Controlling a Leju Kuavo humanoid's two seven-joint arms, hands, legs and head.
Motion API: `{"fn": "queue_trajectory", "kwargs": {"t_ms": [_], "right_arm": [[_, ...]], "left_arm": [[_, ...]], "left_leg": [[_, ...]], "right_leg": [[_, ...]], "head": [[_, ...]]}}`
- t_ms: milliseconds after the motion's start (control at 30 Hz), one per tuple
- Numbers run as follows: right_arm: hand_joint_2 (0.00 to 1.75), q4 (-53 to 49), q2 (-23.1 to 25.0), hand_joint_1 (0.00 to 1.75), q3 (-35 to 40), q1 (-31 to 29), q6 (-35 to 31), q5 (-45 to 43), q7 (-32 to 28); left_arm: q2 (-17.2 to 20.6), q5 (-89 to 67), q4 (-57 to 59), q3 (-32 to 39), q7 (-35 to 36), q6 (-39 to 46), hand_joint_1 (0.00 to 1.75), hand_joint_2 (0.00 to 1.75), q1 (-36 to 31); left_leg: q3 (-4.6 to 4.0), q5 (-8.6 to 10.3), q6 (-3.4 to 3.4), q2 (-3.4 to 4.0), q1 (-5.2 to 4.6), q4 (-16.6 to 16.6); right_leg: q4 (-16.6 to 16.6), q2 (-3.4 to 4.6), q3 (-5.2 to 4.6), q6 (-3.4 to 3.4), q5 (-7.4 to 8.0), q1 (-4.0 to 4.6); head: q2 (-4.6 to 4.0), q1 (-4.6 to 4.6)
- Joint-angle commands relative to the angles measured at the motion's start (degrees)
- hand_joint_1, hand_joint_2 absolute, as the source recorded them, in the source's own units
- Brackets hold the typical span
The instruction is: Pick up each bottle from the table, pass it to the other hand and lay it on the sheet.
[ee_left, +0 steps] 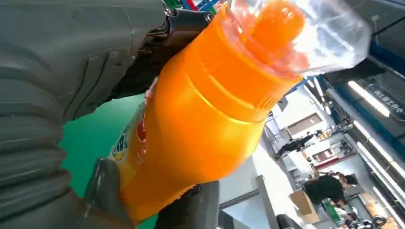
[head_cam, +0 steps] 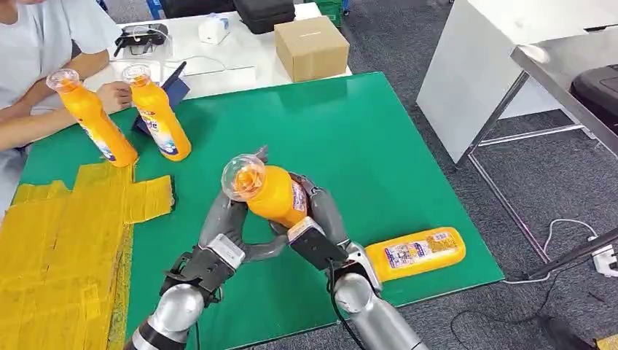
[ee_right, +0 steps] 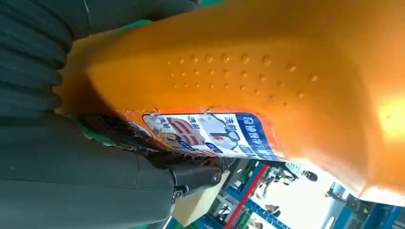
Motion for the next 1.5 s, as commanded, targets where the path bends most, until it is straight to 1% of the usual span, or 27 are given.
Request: {"fn": "queue_trajectory", "kwargs": {"t_ms": [33, 67, 333, 367, 500, 533, 567, 600, 633, 667, 767, 800, 833, 867, 900, 933, 1000, 1133, 1200, 1267, 1300, 1333, 1367, 1400, 1433, 1467, 1500], "right_arm": [[1.75, 4.6, -0.8, 1.75, 4.2, -1.9, -0.5, 1.5, 0.4], [1.75, 4.8, -0.9, 1.75, 4.7, -1.9, -0.8, 2.0, 0.5], [1.75, 4.9, -1.0, 1.75, 4.8, -2.0, -0.8, 2.0, 0.5], [1.75, 5.0, -1.0, 1.75, 4.9, -2.0, -0.8, 2.0, 0.5], [1.75, 5.8, -0.9, 1.75, 5.3, -2.4, -0.8, 1.9, 0.6], [1.75, 6.0, -0.9, 1.75, 5.5, -2.6, -0.8, 1.9, 0.5], [1.75, 6.2, -0.9, 1.75, 5.6, -2.6, -0.8, 1.9, 0.5], [1.75, 6.5, -0.8, 1.75, 5.8, -2.7, -0.7, 1.8, 0.5], [1.75, 6.6, -0.8, 1.75, 5.9, -2.7, -0.8, 1.7, 0.5], [1.75, 6.6, -0.8, 1.75, 5.9, -2.7, -0.8, 1.7, 0.5], [1.75, 6.6, -0.8, 1.75, 5.9, -2.7, -0.8, 1.7, 0.5], [1.75, 6.7, -0.8, 1.75, 5.9, -2.8, -0.8, 1.7, 0.5], [1.75, 6.8, -0.9, 1.75, 6.0, -2.8, -0.7, 1.7, 0.5], [1.75, 6.8, -0.9, 1.75, 6.0, -2.8, -0.7, 1.7, 0.5], [1.75, 6.8, -0.9, 1.75, 6.0, -2.8, -0.7, 1.7, 0.5], [1.75, 7.0, -0.8, 1.75, 6.0, -2.8, -0.8, 1.6, 0.5], [1.75, 7.4, -0.8, 1.75, 6.0, -2.9, -0.8, 1.4, 0.5], [1.75, 8.1, -0.8, 1.75, 6.1, -3.1, -0.9, 1.1, 0.6], [1.75, 8.4, -0.7, 1.75, 6.0, -3.2, -0.9, 1.0, 0.5], [1.75, 8.4, -0.8, 1.75, 6.0, -3.1, -1.0, 0.9, 0.5], [1.75, 8.3, -0.8, 1.75, 6.0, -2.9, -1.0, 0.8, 0.5], [1.75, 8.3, -0.9, 1.75, 6.0, -2.7, -1.1, 0.8, 0.5], [1.75, 8.3, -0.9, 1.75, 5.9, -2.7, -1.2, 0.7, 0.5], [1.75, 8.3, -1.0, 1.75, 5.9, -2.7, -1.2, 0.7, 0.4], [1.75, 8.3, -0.9, 1.75, 5.7, -2.7, -1.4, 0.6, 0.4], [1.75, 8.1, -1.0, 1.75, 5.3, -2.7, -1.9, 0.5, 0.2], [1.75, 7.7, -1.1, 1.75, 5.0, -2.6, -2.3, 0.4, 0.1]], "left_arm": [[-0.7, 5.7, 7.3, 1.2, 3.9, -2.8, 0.0, 1.75, -3.5], [-0.9, 8.0, 8.1, 2.1, 4.5, -3.7, 0.0, 1.75, -3.8], [-0.7, 8.9, 8.4, 2.4, 4.6, -4.0, 0.0, 1.75, -4.0], [-0.6, 9.0, 8.6, 2.5, 4.6, -4.0, 0.0, 1.75, -4.2], [-0.9, 12.2, 8.7, 3.4, 3.7, -4.8, 0.0, 1.75, -4.1], [-1.1, 12.9, 8.4, 3.5, 3.4, -4.8, 0.03, 1.75, -3.9], [-1.0, 13.1, 8.3, 3.4, 3.3, -4.8, 0.42, 1.75, -3.9], [-1.1, 13.4, 8.1, 3.3, 3.1, -4.6, 1.55, 1.75, -3.9], [-1.1, 13.6, 8.1, 3.3, 3.1, -4.6, 1.55, 1.75, -3.9], [-1.1, 13.6, 8.1, 3.3, 3.1, -4.6, 1.55, 1.75, -3.9], [-1.1, 13.6, 8.1, 3.3, 3.1, -4.6, 1.55, 1.75, -3.9], [-1.1, 13.8, 8.1, 3.3, 3.1, -4.6, 1.62, 1.75, -3.9], [-1.2, 14.6, 8.0, 3.4, 3.0, -4.7, 1.75, 1.75, -3.8], [-1.2, 14.6, 8.0, 3.4, 3.0, -4.7, 1.75, 1.75, -3.8], [-1.2, 14.6, 8.0, 3.4, 3.0, -4.7, 1.75, 1.75, -3.8], [-1.2, 15.0, 7.8, 3.6, 2.8, -4.5, 1.75, 1.75, -3.6], [-1.3, 15.7, 7.4, 3.9, 2.4, -4.2, 1.75, 1.75, -3.3], [-1.4, 16.6, 6.9, 4.2, 1.8, -3.5, 1.75, 1.75, -3.0], [-1.5, 17.0, 6.5, 4.4, 1.3, -2.9, 1.75, 1.75, -2.8], [-1.7, 17.1, 5.8, 4.7, 0.5, -1.9, 1.75, 1.75, -2.3], [-1.7, 17.1, 5.3, 4.6, 0.3, -1.6, 1.75, 1.75, -2.1], [-1.7, 17.3, 5.0, 4.7, 0.2, -1.4, 1.75, 1.75, -1.9], [-1.7, 17.5, 4.4, 4.9, -0.2, -0.9, 1.75, 1.75, -1.7], [-1.6, 17.6, 4.3, 4.8, -0.3, -0.7, 1.75, 1.75, -1.7], [-1.4, 17.6, 4.2, 4.9, -0.3, -0.7, 1.75, 1.75, -1.8], [-1.4, 17.9, 4.1, 5.2, -0.4, -0.4, 1.75, 1.75, -1.9], [-1.2, 18.2, 4.0, 5.7, -0.4, -0.3, 1.75, 1.75, -2.1]], "left_leg": [[0.35, -0.15, -0.12, -0.3, 0.14, 0.0], [0.41, -0.19, -0.14, -0.32, 0.18, 0.0], [0.25, -0.1, -0.09, -0.24, 0.12, 0.0], [0.38, -0.19, -0.12, -0.32, 0.18, 0.1], [0.19, -0.07, -0.08, -0.2, 0.09, 0.0], [0.28, -0.13, -0.11, -0.25, 0.14, 0.0], [0.18, -0.07, -0.08, -0.19, 0.09, 0.0], [0.34, -0.18, -0.12, -0.26, 0.16, 0.1], [0.15, -0.06, -0.08, -0.18, 0.09, 0.0], [0.33, -0.17, -0.12, -0.28, 0.16, 0.1], [0.21, -0.08, -0.08, -0.2, 0.1, 0.0], [0.33, -0.17, -0.12, -0.29, 0.16, 0.1], [0.24, -0.11, -0.1, -0.25, 0.13, 0.0], [0.37, -0.19, -0.13, -0.34, 0.18, 0.1], [0.24, -0.11, -0.09, -0.22, 0.12, 0.0], [0.34, -0.17, -0.11, -0.27, 0.16, 0.0], [0.18, -0.07, -0.08, -0.21, 0.09, 0.0], [0.2, -0.09, -0.08, -0.18, 0.1, 0.0], [0.35, -0.18, -0.13, -0.32, 0.18, 0.1], [0.14, -0.05, -0.06, -0.17, 0.08, 0.0], [0.29, -0.14, -0.11, -0.27, 0.15, 0.0], [0.18, -0.09, -0.08, -0.21, 0.11, 0.0], [0.51, -0.32, -0.16, -0.41, 0.26, 0.2], [0.15, -0.07, -0.07, -0.21, 0.1, 0.0], [0.31, -0.18, -0.12, -0.32, 0.18, 0.1], [0.15, -0.08, -0.07, -0.21, 0.1, 0.0], [0.3, -0.18, -0.12, -0.33, 0.17, 0.1]], "right_leg": [[0.0, 0.23, 0.38, -0.18, -0.14, 0.05], [0.0, 0.29, 0.44, -0.21, -0.16, 0.07], [0.0, 0.18, 0.26, -0.14, -0.09, 0.04], [0.0, 0.28, 0.41, -0.2, -0.15, 0.07], [0.0, 0.16, 0.2, -0.12, -0.06, 0.03], [0.0, 0.24, 0.3, -0.17, -0.11, 0.05], [0.0, 0.18, 0.19, -0.12, -0.06, 0.03], [0.0, 0.29, 0.36, -0.19, -0.14, 0.07], [0.0, 0.16, 0.16, -0.12, -0.05, 0.04], [0.0, 0.27, 0.36, -0.19, -0.14, 0.07], [0.0, 0.19, 0.22, -0.13, -0.07, 0.04], [0.0, 0.28, 0.36, -0.19, -0.14, 0.07], [0.0, 0.19, 0.27, -0.15, -0.1, 0.05], [0.0, 0.25, 0.42, -0.2, -0.16, 0.08], [0.0, 0.2, 0.25, -0.14, -0.09, 0.04], [0.0, 0.28, 0.37, -0.18, -0.14, 0.06], [0.0, 0.13, 0.2, -0.11, -0.07, 0.03], [0.0, 0.18, 0.21, -0.12, -0.07, 0.04], [0.0, 0.25, 0.4, -0.19, -0.16, 0.08], [0.0, 0.14, 0.16, -0.1, -0.05, 0.03], [0.0, 0.23, 0.32, -0.16, -0.12, 0.06], [0.0, 0.15, 0.21, -0.12, -0.08, 0.05], [0.0, 0.38, 0.57, -0.26, -0.27, 0.12], [0.0, 0.13, 0.17, -0.11, -0.07, 0.04], [0.0, 0.23, 0.36, -0.18, -0.16, 0.09], [0.0, 0.13, 0.17, -0.11, -0.07, 0.05], [0.0, 0.21, 0.35, -0.18, -0.16, 0.08]], "head": [[0.0, -0.02], [0.0, 0.0], [0.0, 0.0], [0.0, 0.0], [0.0, 0.0], [0.0, -0.02], [0.0, 0.0], [0.0, 0.0], [0.0, 0.0], [0.0, -0.02], [0.0, -0.02], [0.0, 0.0], [0.0, -0.02], [0.0, 0.0], [0.0, -0.02], [0.0, 0.0], [0.0, 0.0], [0.0, -0.02], [0.0, 0.0], [0.0, 0.0], [0.0, 0.0], [0.0, -0.02], [0.0, 0.0], [0.0, -0.02], [0.0, -0.02], [0.0, 0.0], [0.0, 0.0]]}}
